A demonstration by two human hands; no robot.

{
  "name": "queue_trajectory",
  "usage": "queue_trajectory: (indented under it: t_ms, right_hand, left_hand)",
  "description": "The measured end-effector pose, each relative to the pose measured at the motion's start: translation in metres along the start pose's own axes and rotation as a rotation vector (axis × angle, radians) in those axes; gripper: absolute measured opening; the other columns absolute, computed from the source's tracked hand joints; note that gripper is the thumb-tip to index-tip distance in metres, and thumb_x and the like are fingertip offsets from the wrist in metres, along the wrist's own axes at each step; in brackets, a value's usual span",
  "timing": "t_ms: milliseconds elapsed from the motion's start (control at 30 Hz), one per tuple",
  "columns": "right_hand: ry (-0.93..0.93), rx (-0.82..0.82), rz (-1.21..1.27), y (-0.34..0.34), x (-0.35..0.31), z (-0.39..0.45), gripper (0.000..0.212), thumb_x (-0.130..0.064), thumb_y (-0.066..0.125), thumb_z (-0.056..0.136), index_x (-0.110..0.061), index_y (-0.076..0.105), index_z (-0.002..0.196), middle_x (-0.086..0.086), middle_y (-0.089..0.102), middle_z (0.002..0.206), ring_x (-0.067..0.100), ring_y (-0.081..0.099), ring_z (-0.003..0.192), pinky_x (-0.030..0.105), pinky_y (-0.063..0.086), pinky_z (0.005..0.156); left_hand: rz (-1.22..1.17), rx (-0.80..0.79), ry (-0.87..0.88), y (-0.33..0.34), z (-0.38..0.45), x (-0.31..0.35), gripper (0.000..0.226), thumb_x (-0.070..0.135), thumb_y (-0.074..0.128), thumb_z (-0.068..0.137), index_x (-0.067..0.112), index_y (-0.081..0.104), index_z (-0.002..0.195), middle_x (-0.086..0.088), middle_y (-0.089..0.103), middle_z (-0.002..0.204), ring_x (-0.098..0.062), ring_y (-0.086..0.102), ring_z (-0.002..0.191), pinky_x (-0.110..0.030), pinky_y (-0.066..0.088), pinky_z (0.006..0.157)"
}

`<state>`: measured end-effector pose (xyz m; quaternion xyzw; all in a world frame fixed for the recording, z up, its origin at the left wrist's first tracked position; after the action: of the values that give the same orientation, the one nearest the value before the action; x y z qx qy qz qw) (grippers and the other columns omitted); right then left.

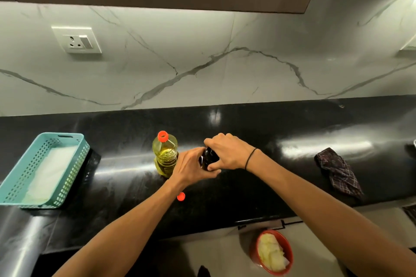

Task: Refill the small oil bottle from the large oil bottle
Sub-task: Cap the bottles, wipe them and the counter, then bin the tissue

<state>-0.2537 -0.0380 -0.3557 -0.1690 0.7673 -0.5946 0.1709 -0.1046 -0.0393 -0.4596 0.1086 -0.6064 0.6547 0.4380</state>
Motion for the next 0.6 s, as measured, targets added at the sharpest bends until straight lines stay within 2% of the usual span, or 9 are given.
queue_trajectory:
  t_ms: [100,200,300,467,600]
  right_hand:
    - [-0.005,-0.011,-0.018,0.028,0.006,0.006,0.055,-0.057,0.078,0.078,-0.019,0.05,0.106,0.006,0.061,0.102,0.03,0.061,0.086,0.045,0.055,0.072]
    - [-0.01,-0.026,-0.02,0.049,0.012,0.012,0.054,-0.057,0.077,0.079,-0.021,0.045,0.101,0.007,0.06,0.101,0.032,0.06,0.086,0.048,0.055,0.075]
    - [-0.003,-0.044,-0.007,0.065,0.018,0.017,0.053,-0.056,0.078,0.079,-0.022,0.043,0.1,0.006,0.06,0.1,0.031,0.06,0.084,0.046,0.054,0.072]
    - [0.003,-0.072,-0.001,0.091,0.026,0.026,0.053,-0.056,0.078,0.08,-0.023,0.043,0.102,0.008,0.06,0.106,0.034,0.061,0.09,0.044,0.048,0.074]
    - [-0.009,-0.066,-0.003,0.104,0.03,0.034,0.054,-0.056,0.077,0.082,-0.021,0.046,0.11,0.008,0.06,0.107,0.034,0.062,0.093,0.043,0.046,0.074]
  left_hand:
    - [-0.011,-0.03,-0.026,0.016,-0.007,-0.01,0.048,0.053,0.093,0.068,0.033,0.057,0.092,0.025,0.051,0.071,0.008,0.051,0.058,-0.007,0.037,0.058]
    - [0.025,-0.029,-0.071,0.033,-0.01,-0.021,0.049,0.056,0.091,0.068,0.025,0.063,0.093,0.02,0.056,0.075,-0.001,0.051,0.059,-0.008,0.035,0.058]
    - [0.022,-0.034,-0.1,0.052,-0.012,-0.033,0.054,0.061,0.087,0.069,0.02,0.067,0.098,0.01,0.069,0.084,-0.007,0.058,0.067,-0.017,0.043,0.063]
    - [0.001,-0.06,-0.153,0.072,-0.015,-0.047,0.053,0.061,0.088,0.071,0.02,0.064,0.096,0.008,0.069,0.086,-0.008,0.058,0.069,-0.027,0.05,0.064]
    - [-0.015,-0.084,-0.178,0.079,-0.013,-0.055,0.053,0.053,0.09,0.073,0.017,0.066,0.103,0.005,0.071,0.091,-0.008,0.055,0.071,-0.022,0.043,0.066]
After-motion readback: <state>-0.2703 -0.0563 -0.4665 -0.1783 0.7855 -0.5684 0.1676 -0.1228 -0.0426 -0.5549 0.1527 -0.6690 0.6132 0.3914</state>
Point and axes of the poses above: each hand's wrist, its own z-axis towards the middle knuckle, its own y-axis out of the palm, x = y × z, the point moved 2 cm from there along z, towards the middle knuckle
